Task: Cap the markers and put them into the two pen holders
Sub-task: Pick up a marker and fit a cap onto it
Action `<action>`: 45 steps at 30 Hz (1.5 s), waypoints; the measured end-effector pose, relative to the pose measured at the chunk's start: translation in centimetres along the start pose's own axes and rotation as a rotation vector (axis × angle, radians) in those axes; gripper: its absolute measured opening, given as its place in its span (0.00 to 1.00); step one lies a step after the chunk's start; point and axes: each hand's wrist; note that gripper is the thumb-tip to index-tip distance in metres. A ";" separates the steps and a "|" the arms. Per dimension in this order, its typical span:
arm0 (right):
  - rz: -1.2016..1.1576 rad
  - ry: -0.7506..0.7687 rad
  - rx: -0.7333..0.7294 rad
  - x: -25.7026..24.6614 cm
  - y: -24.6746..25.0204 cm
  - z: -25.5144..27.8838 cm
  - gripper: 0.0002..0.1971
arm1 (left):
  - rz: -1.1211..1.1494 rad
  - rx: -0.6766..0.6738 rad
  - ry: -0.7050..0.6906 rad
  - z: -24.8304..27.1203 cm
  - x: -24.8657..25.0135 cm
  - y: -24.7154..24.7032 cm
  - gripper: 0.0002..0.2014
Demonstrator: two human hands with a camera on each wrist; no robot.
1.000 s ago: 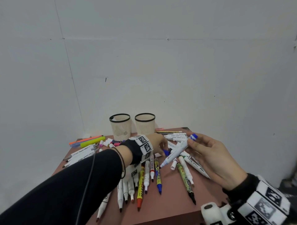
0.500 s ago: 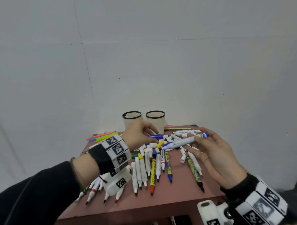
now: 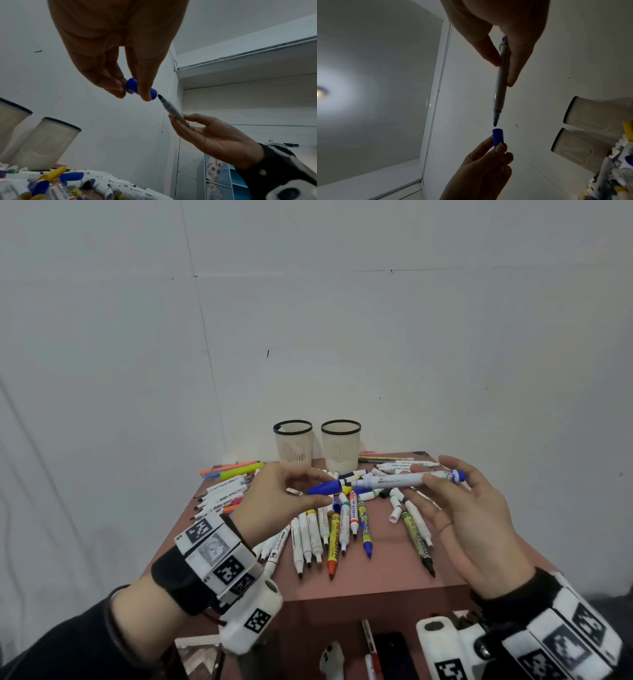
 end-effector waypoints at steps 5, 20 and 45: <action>0.016 0.002 -0.046 -0.1 -0.6 0.5 0.11 | 0.013 0.009 -0.029 1.0 0.2 0.0 0.15; -0.002 -0.005 -0.149 0.9 -2.2 1.6 0.21 | 0.147 0.131 -0.169 3.8 1.1 -0.5 0.12; 0.430 0.260 -0.273 -1.6 -1.6 0.2 0.08 | 0.035 0.149 -0.198 3.7 0.5 0.0 0.12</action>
Point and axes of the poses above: each hand's wrist, its own z-axis away from the middle knuckle, its own y-axis out of the back of the hand, x = y × z, and after that the axes turned 4 degrees about y, right-handed
